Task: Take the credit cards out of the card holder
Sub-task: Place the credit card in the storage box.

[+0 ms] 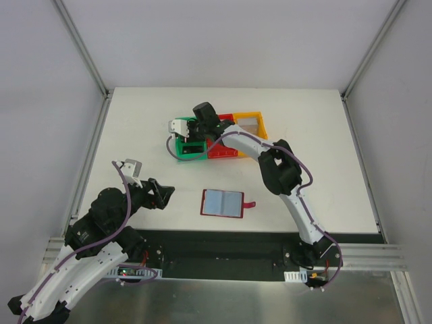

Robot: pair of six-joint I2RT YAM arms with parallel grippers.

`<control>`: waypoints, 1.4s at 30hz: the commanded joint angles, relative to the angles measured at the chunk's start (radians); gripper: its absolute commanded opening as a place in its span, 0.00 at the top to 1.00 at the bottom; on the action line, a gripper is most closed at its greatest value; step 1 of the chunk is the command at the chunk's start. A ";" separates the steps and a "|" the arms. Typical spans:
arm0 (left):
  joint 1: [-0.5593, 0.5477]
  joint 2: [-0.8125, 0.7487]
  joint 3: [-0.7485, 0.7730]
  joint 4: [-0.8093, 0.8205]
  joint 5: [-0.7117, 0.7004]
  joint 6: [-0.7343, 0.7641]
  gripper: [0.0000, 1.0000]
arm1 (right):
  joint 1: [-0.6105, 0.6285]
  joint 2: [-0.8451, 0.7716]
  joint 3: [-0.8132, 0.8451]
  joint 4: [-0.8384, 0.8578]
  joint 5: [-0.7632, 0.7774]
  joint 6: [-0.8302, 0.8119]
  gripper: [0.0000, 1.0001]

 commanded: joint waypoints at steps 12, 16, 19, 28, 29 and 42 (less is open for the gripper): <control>0.007 0.005 0.007 0.007 -0.013 0.017 0.22 | 0.005 -0.051 0.022 0.062 0.048 0.044 0.64; 0.007 0.002 0.007 0.007 -0.014 0.016 0.21 | 0.003 -0.114 -0.025 0.113 0.068 0.071 0.62; 0.007 0.003 0.009 0.009 -0.014 0.013 0.20 | 0.003 -0.205 -0.085 0.146 0.108 0.090 0.62; 0.007 0.109 0.026 0.033 0.041 -0.033 0.21 | 0.031 -0.677 -0.606 0.332 0.271 0.341 0.57; 0.007 0.127 0.023 0.044 0.059 -0.044 0.22 | 0.041 -0.735 -0.662 0.332 0.309 0.352 0.57; -0.060 0.405 -0.073 0.245 0.176 -0.210 0.30 | 0.137 -1.213 -1.204 0.208 0.574 0.950 0.51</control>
